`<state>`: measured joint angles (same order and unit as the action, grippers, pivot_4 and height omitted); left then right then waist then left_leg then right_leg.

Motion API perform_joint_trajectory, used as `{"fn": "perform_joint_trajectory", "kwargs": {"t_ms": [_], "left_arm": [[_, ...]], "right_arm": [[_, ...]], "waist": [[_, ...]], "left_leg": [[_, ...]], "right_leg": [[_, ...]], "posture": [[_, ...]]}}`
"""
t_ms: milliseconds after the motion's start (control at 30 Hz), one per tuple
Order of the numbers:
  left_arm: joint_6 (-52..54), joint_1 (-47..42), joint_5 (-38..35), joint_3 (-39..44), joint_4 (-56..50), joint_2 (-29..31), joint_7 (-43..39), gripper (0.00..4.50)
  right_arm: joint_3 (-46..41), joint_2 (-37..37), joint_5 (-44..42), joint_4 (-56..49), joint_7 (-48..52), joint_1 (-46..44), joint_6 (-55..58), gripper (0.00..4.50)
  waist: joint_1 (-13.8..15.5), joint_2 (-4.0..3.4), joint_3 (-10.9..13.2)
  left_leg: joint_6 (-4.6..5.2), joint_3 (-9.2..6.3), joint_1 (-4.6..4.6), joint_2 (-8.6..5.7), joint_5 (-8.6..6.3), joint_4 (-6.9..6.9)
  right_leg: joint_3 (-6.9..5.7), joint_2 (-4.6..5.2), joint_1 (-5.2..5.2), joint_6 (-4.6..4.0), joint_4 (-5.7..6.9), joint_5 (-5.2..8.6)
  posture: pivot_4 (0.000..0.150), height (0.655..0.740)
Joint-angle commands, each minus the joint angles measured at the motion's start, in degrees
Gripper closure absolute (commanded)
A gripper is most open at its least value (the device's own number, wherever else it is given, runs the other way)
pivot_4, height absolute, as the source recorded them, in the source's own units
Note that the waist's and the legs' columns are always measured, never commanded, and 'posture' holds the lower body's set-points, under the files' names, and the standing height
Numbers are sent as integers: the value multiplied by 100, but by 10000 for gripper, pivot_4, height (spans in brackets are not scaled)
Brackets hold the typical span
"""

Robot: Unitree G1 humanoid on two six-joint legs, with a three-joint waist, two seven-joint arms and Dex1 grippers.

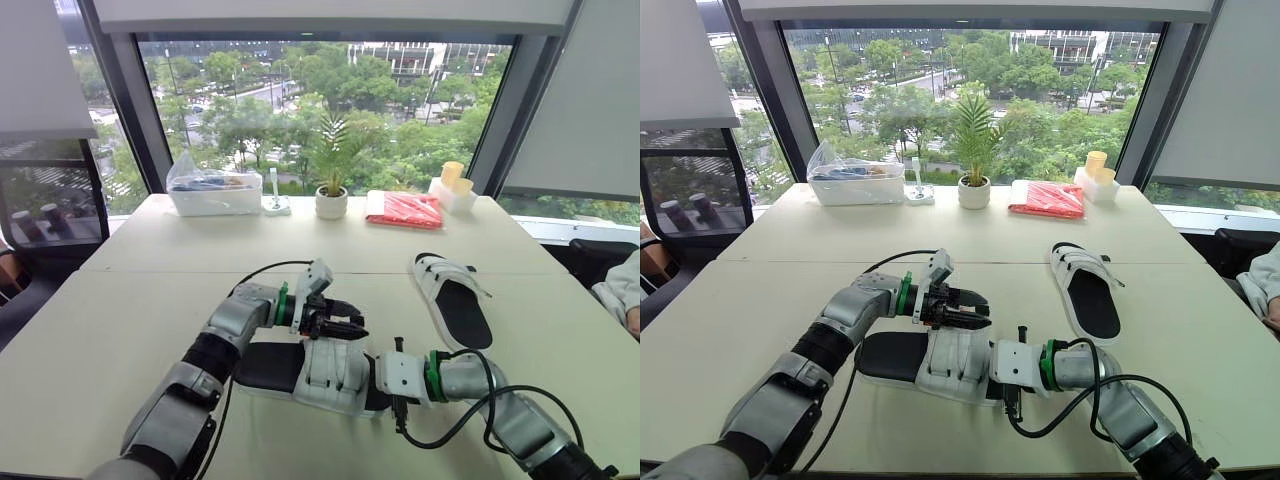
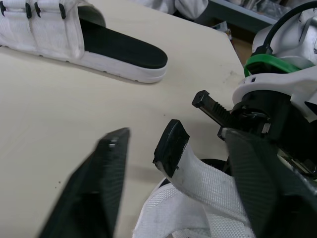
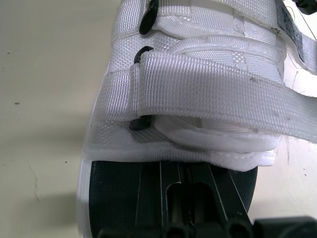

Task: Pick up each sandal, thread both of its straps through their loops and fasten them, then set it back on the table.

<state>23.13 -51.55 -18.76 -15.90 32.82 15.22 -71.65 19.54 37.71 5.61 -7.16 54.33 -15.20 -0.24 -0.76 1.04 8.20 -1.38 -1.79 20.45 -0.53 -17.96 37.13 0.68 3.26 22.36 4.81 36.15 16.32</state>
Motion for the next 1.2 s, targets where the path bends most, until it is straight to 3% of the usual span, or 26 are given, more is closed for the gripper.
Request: {"fn": "perform_joint_trajectory", "kwargs": {"t_ms": [33, 100, 467, 900, 1200], "left_arm": [[-112, -142, 23, 147, -33, -2, -206, 34172], [-78, -139, 30, 175, -62, -9, -241, 44610], [1052, -64, -884, 1039, -743, 201, -526, 44610], [1599, 152, -1392, 1303, -1328, 264, -593, 44610], [451, 5, -587, 1110, -283, -1, 101, 44610]], "right_arm": [[400, 61, 413, 422, 70, 326, 366, 45000], [399, 64, 413, 419, 65, 328, 368, 45000], [441, 35, 406, 446, 73, 311, 365, 45000], [393, 127, 386, 462, 121, 341, 325, 45000], [372, 142, 384, 428, 116, 361, 353, 45000]], "waist": [[2, 0, 0], [2, 0, 0], [-4, 1, 0], [-1, 0, 1], [14, 0, 1]], "left_leg": [[0, 0, -1, 0, 0, 1], [0, 0, -1, 0, 0, 3], [1, -1, 0, 1, 0, 8], [1, -1, 1, 3, 0, 12], [1, -1, -2, 3, 0, 15]], "right_leg": [[0, -1, -1, 0, 0, 0], [0, -3, -2, 1, 1, 0], [-1, -10, -1, 3, 5, -1], [1, -11, -1, 4, 7, -2], [0, -10, -4, 4, 7, -2]], "posture": [[1500, 7400], [1500, 7400], [1500, 7400], [1500, 7400], [1500, 7400]]}}
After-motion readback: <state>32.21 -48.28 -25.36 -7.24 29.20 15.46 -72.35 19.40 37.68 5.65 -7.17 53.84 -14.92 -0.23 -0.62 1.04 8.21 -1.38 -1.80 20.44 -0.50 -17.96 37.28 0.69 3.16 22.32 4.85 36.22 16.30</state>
